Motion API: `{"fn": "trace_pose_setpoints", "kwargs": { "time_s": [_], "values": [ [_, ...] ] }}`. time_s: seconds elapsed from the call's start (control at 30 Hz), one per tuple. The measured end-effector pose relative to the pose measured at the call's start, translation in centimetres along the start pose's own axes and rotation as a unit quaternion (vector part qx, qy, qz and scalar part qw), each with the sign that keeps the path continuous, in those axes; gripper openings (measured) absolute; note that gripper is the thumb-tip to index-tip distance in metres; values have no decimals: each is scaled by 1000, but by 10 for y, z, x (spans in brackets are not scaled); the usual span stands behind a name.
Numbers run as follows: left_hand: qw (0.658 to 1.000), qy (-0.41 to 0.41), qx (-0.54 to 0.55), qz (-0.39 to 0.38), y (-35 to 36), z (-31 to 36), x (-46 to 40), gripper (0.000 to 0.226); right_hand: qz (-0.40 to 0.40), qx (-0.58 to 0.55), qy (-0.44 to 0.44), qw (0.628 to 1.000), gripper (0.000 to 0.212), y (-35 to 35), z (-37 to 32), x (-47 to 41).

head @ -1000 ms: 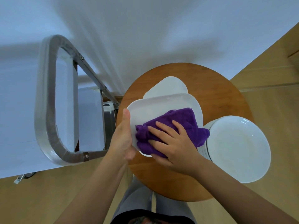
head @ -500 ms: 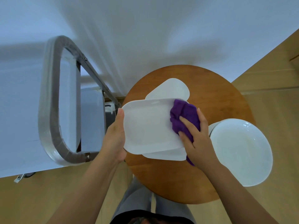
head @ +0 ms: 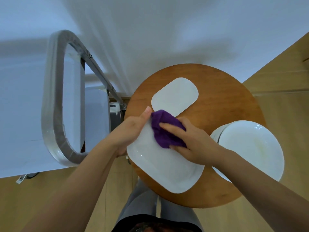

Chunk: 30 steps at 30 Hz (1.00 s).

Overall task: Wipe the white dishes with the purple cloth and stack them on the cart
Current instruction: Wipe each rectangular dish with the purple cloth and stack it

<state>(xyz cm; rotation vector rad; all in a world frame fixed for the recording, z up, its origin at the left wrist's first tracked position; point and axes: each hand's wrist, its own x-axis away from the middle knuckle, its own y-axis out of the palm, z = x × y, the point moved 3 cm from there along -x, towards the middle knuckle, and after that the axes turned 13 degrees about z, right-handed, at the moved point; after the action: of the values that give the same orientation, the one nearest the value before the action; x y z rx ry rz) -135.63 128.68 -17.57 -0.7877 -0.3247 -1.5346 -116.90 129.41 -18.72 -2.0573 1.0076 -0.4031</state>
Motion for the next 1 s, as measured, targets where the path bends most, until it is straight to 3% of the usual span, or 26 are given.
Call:
{"fn": "trace_pose_setpoints", "kwargs": {
  "time_s": [0.07, 0.17, 0.27, 0.3, 0.37, 0.5, 0.63, 0.7, 0.77, 0.9, 1.0],
  "values": [
    [1000, 6, -18, -12, 2, 6, -2, 72, 27, -125, 102, 987, 79, 0, 0, -8],
    [998, -21, -37, -51, 0, 11, -3, 72, 54, -271, 243, 930, 75, -2, 4, -15],
    [985, -93, 142, -6, -6, 6, -8, 93, 121, -299, 314, 893, 46, -7, 11, -18],
    [965, -113, 229, 52, -7, 2, -8, 91, 173, -314, 349, 866, 41, -8, 15, -15],
    [928, -122, 316, 155, -3, -16, -2, 78, 281, -358, 436, 776, 42, -6, 24, -9],
    [913, -87, 366, 156, 49, -45, 28, 67, 391, -437, 543, 601, 50, 13, 22, 3],
    [811, -132, 510, 254, 75, -53, 28, 42, 410, -476, 594, 502, 50, 47, -1, 9],
    [828, -120, 457, 303, 72, -56, 24, 25, 393, -507, 608, 467, 50, 51, -3, 10],
    [858, -93, 389, 322, 62, -57, 24, 12, 369, -525, 602, 475, 50, 43, 1, 10],
    [916, -37, 301, 263, 31, -50, 17, 12, 351, -516, 561, 544, 55, 19, 19, 15],
    [948, -3, 251, 199, 3, -43, 17, 29, 263, -484, 495, 672, 61, -4, 27, 16]
  ]
}}
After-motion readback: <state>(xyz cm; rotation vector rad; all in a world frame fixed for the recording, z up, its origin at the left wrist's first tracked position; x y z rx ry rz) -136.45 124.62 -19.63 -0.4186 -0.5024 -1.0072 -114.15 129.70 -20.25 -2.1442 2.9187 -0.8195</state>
